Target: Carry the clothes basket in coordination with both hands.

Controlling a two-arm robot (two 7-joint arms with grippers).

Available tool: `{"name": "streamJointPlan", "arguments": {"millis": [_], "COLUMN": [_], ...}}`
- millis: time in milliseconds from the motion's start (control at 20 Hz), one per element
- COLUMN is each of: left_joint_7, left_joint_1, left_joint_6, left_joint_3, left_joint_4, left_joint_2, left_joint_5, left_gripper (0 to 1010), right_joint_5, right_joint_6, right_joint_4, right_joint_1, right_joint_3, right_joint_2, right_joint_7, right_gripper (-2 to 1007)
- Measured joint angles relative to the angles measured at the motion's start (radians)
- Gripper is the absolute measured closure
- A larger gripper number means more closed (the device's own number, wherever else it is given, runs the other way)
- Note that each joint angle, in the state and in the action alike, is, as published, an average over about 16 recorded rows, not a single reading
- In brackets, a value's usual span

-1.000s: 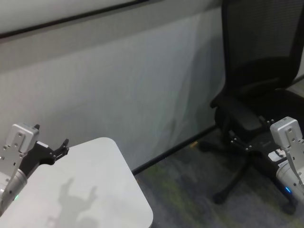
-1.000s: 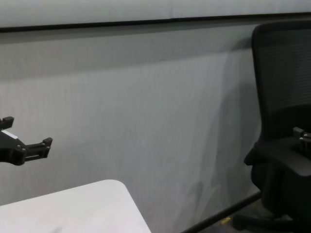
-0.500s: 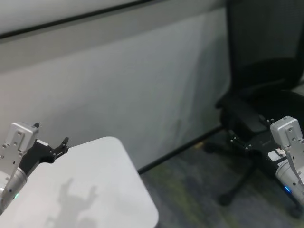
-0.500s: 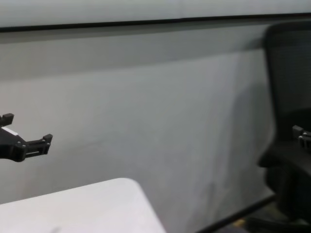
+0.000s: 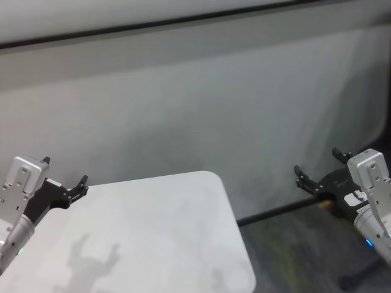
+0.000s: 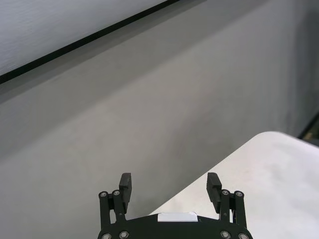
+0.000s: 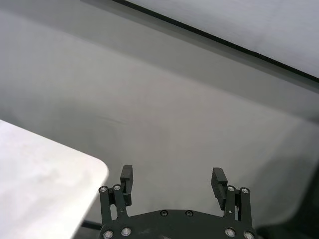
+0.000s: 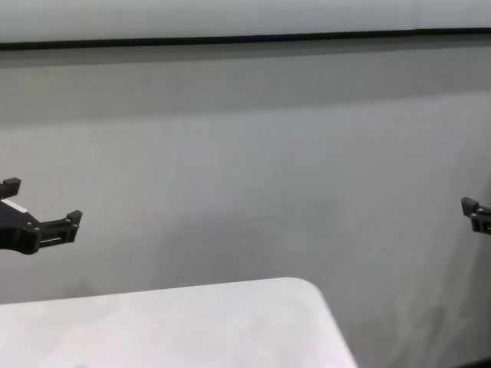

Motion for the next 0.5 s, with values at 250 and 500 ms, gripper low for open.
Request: {"name": "streamJointPlan", "arguments": {"millis": [250, 500], "left_joint_7": [0.0, 0.0], "left_joint_1": [0.0, -0.001], "left_joint_6": [0.0, -0.001], "left_joint_3": [0.0, -0.001], "left_joint_4": [0.0, 0.0], "left_joint_2": [0.0, -0.001], "left_joint_5": [0.0, 0.0], "left_gripper": [8, 8], "right_joint_5": [0.0, 0.0], "right_joint_6": [0.0, -0.001], "right_joint_4": [0.0, 0.0], "right_joint_1": [0.0, 0.0], "right_joint_3": [0.001, 0.001], "right_joint_2": [-0.001, -0.001], "right_joint_7": [0.0, 0.0], "right_gripper": [4, 4]}}
